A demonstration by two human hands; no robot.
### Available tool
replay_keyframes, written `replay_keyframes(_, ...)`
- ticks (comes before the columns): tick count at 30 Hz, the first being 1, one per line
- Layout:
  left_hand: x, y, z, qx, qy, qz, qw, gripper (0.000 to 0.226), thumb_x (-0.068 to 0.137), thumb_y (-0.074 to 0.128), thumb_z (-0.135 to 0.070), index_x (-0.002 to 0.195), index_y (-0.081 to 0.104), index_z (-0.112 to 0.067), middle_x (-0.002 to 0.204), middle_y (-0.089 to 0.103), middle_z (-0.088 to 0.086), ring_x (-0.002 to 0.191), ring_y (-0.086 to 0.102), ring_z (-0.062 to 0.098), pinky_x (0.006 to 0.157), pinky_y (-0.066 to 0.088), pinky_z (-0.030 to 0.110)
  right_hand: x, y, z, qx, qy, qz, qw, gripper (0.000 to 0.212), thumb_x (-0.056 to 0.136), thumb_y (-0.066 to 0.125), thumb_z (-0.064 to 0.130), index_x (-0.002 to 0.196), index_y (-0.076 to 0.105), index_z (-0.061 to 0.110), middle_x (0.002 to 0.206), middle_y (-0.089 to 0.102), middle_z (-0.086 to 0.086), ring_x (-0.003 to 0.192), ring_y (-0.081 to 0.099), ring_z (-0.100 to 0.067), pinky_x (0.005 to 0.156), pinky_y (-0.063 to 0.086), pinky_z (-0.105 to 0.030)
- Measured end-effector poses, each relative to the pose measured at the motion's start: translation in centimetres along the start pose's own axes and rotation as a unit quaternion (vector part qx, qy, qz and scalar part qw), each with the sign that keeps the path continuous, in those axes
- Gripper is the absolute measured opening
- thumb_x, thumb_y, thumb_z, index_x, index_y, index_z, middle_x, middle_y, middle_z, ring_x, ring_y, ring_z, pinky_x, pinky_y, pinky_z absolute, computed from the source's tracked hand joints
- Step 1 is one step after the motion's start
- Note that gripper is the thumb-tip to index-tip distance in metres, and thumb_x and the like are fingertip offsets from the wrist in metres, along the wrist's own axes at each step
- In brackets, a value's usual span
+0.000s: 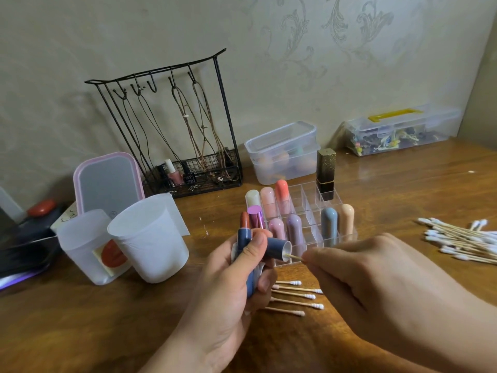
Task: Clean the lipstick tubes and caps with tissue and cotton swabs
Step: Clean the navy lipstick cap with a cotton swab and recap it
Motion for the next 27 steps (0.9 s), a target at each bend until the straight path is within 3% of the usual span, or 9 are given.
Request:
replay_keyframes(4, 0.1, -0.1, 0.0, 0.013, 0.010, -0.012, 1.000, 0.025, 0.065, 0.068, -0.037, 0.084, 0.076, -0.022, 0.075, 0.061, 0.009, 0.066, 0.054, 0.018, 0.058, 0.037, 0.026, 0.1, -0.1, -0.1, 0.030, 0.002, 0.007, 1.000, 0.032, 0.090, 0.057, 0.027, 0.065, 0.037, 0.030, 0.053, 0.031, 0.012, 0.040, 0.029, -0.011, 0.037, 0.027, -0.021)
replay_keyframes(8, 0.0, 0.1, -0.1, 0.013, 0.019, -0.014, 1.000, 0.024, 0.068, 0.066, -0.033, 0.086, 0.076, -0.020, 0.065, 0.059, 0.005, 0.051, 0.053, 0.010, 0.042, 0.036, 0.018, 0.0, 0.2, -0.2, 0.056, 0.013, 0.017, 0.998, 0.032, 0.094, 0.048, 0.035, 0.064, 0.042, 0.026, 0.051, 0.034, 0.010, 0.042, 0.035, -0.013, 0.038, 0.032, -0.027)
replay_keyframes(11, 0.0, 0.3, -0.2, 0.012, 0.028, -0.006, 1.000, 0.020, 0.068, 0.065, -0.031, 0.082, 0.076, -0.022, 0.061, 0.052, 0.006, 0.047, 0.048, 0.009, 0.037, 0.032, 0.017, -0.1, 0.3, -0.2, 0.064, 0.016, 0.019, 0.998, 0.032, 0.095, 0.048, 0.035, 0.064, 0.040, 0.026, 0.050, 0.030, 0.011, 0.043, 0.033, -0.013, 0.042, 0.027, -0.019)
replay_keyframes(17, -0.1, 0.4, -0.7, 0.045, 0.054, 0.000, 0.998, 0.022, 0.070, 0.063, -0.033, 0.087, 0.075, -0.024, 0.065, 0.054, 0.007, 0.053, 0.050, 0.011, 0.041, 0.038, 0.016, 0.0, 0.6, -0.6, 0.153, 0.048, 0.002, 0.987, 0.029, 0.095, 0.047, 0.038, 0.072, 0.057, 0.024, 0.050, 0.039, 0.012, 0.047, 0.043, -0.010, 0.044, 0.034, -0.019)
replay_keyframes(19, -0.1, 0.5, -0.8, 0.053, 0.065, 0.005, 0.996, 0.028, 0.069, 0.062, -0.032, 0.090, 0.074, -0.019, 0.065, 0.060, 0.003, 0.053, 0.055, 0.009, 0.043, 0.042, 0.016, -0.1, 0.3, -0.9, 0.133, 0.065, -0.026, 0.989, 0.025, 0.093, 0.050, 0.036, 0.075, 0.063, 0.024, 0.050, 0.039, 0.014, 0.046, 0.043, -0.011, 0.041, 0.037, -0.022)
replay_keyframes(21, -0.1, 0.6, -0.9, 0.043, 0.066, 0.014, 0.997, 0.029, 0.071, 0.061, -0.029, 0.093, 0.071, -0.013, 0.065, 0.064, 0.001, 0.053, 0.059, 0.007, 0.046, 0.045, 0.013, -0.2, 0.0, -0.8, 0.089, 0.073, -0.046, 0.992, 0.020, 0.090, 0.054, 0.031, 0.074, 0.063, 0.025, 0.049, 0.033, 0.015, 0.040, 0.036, -0.011, 0.036, 0.032, -0.019)
replay_keyframes(25, -0.1, 0.7, -0.8, 0.044, 0.058, 0.022, 0.997, 0.024, 0.070, 0.063, -0.030, 0.087, 0.073, -0.016, 0.065, 0.059, 0.004, 0.052, 0.050, 0.008, 0.044, 0.038, 0.015, -0.1, 0.6, -0.1, 0.031, 0.079, -0.005, 0.996, 0.024, 0.090, 0.049, 0.032, 0.066, 0.048, 0.028, 0.048, 0.030, 0.012, 0.036, 0.026, -0.012, 0.037, 0.014, -0.012)
replay_keyframes(27, -0.1, 0.5, -0.6, 0.054, 0.056, 0.014, 0.997, 0.024, 0.068, 0.064, -0.034, 0.084, 0.074, -0.020, 0.069, 0.061, 0.005, 0.055, 0.053, 0.009, 0.048, 0.040, 0.018, -0.1, 1.0, 0.2, 0.035, 0.054, 0.028, 0.997, 0.029, 0.091, 0.048, 0.031, 0.065, 0.035, 0.030, 0.049, 0.031, 0.010, 0.037, 0.030, -0.013, 0.034, 0.020, -0.019)
Point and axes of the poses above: each hand's wrist, its own x-axis towards the middle knuckle, its own y-axis out of the palm, z = x × y, the point moved 7 cm from there along x, towards the middle knuckle
